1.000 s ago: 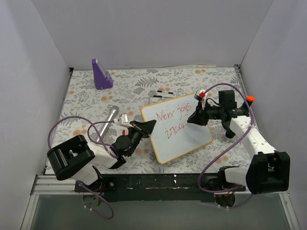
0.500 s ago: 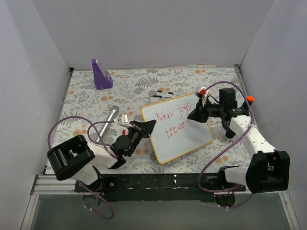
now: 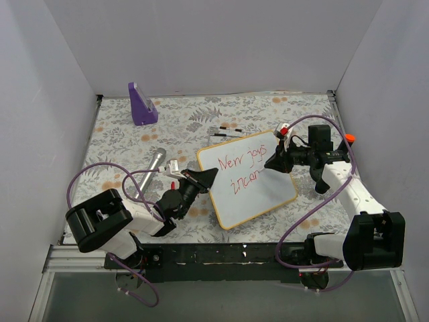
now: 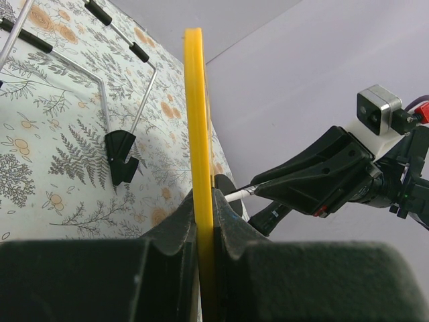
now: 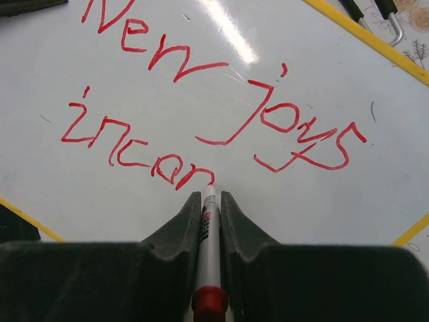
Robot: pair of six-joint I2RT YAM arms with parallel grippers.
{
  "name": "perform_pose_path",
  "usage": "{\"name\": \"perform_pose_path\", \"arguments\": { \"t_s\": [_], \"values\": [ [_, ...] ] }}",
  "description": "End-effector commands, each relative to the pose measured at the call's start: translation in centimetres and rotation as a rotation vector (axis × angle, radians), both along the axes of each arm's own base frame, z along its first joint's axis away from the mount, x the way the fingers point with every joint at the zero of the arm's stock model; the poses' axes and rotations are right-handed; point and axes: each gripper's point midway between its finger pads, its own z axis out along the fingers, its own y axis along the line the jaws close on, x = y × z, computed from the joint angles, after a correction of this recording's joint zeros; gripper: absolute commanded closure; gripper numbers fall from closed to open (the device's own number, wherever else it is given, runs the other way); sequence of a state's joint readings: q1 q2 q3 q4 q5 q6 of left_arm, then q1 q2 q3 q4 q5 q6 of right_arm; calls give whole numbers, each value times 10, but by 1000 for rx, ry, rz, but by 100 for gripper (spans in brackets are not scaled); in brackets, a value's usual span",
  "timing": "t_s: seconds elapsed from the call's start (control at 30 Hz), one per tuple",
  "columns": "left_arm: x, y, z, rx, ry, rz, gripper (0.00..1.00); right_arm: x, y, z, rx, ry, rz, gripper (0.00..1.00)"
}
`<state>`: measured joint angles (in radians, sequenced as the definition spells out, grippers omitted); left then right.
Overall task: Write a sentence on the whiteboard
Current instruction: Write on the whiteboard with the whiteboard marker without the cap.
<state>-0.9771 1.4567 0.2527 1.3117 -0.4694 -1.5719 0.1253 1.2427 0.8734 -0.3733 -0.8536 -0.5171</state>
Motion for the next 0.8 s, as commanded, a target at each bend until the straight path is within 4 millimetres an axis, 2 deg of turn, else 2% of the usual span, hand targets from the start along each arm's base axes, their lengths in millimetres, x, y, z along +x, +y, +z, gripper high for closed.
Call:
{"name": "perform_pose_path", "arguments": {
  "t_s": [0.0,0.23,0.5,0.77],
  "values": [
    [-11,7,63,-146,-189,-13,100,-12,-2,-1,-24,12,33,99],
    [-11,6,63,-147,-188,-16,100,-19,-2,-6,-26,28,45,99],
    [-11,4,63,-144,-190,-22,100,-3,-1,7,-12,-16,18,99],
    [-11,5,63,-141,-191,-20,100,12,0,10,-3,-25,-10,99]
  ]
}}
